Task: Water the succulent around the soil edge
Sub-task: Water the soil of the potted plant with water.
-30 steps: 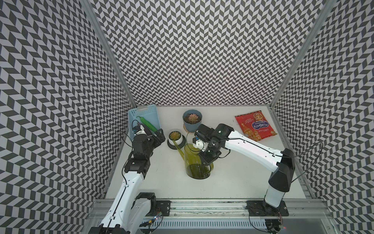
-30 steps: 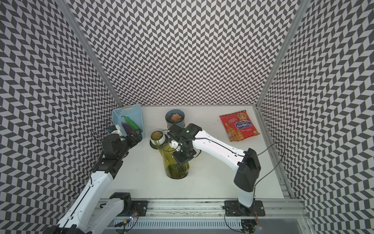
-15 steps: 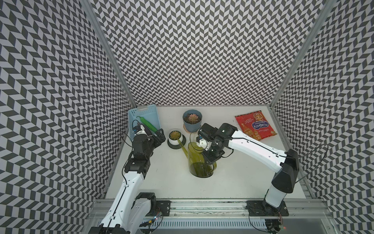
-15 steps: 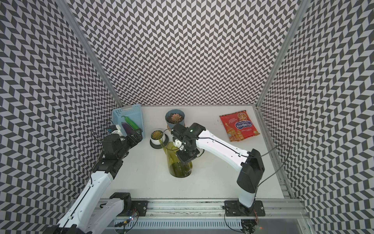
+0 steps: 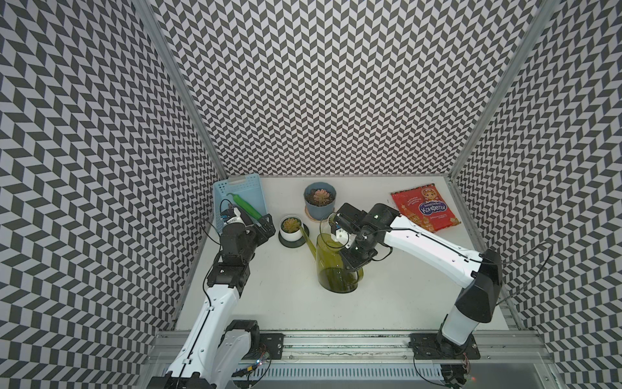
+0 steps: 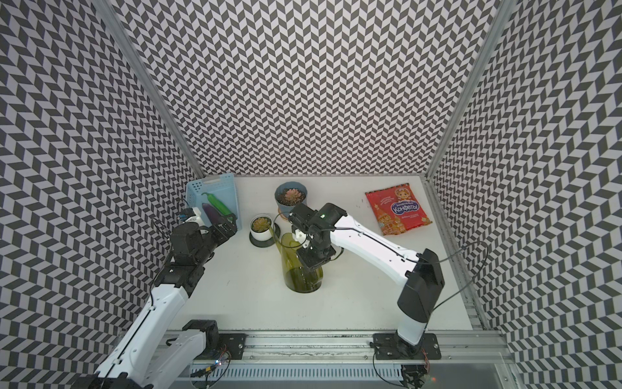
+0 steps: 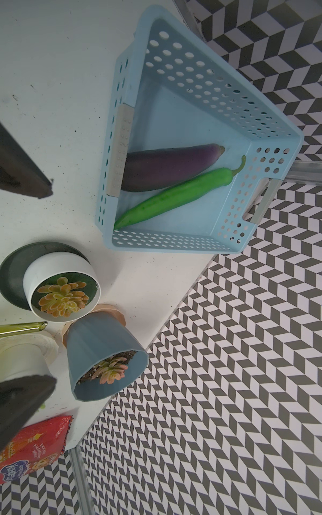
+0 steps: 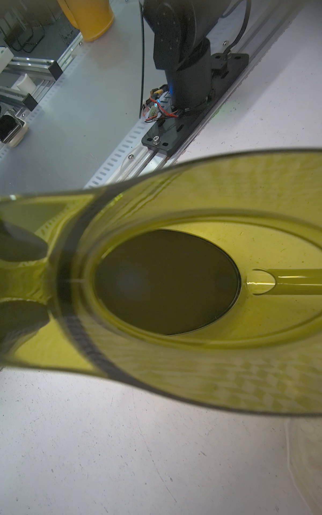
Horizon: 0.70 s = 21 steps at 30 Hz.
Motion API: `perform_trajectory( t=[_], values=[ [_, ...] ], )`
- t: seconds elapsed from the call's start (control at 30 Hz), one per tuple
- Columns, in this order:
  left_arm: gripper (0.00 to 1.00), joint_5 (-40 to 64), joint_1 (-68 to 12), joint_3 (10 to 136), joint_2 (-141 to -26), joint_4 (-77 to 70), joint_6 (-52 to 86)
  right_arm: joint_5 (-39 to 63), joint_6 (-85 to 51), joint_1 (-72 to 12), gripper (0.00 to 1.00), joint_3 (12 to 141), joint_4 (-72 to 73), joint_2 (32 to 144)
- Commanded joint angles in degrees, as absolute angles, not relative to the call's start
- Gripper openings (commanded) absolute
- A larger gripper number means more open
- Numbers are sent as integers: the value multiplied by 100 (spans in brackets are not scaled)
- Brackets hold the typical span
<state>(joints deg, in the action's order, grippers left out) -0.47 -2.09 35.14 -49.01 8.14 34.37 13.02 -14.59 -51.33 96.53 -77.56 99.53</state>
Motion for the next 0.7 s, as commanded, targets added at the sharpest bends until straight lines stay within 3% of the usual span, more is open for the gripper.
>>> perform_trajectory(
  t=[0.0,0.67],
  values=[
    [100,12,-185,3479,-4888,686,3396,1240,-1496,-5054,0,9668,-7536,9712],
    [100,28,-185,3529,-4878,712,3366,1384,-1466,-4877,0,10182,-7436,10113]
  ],
)
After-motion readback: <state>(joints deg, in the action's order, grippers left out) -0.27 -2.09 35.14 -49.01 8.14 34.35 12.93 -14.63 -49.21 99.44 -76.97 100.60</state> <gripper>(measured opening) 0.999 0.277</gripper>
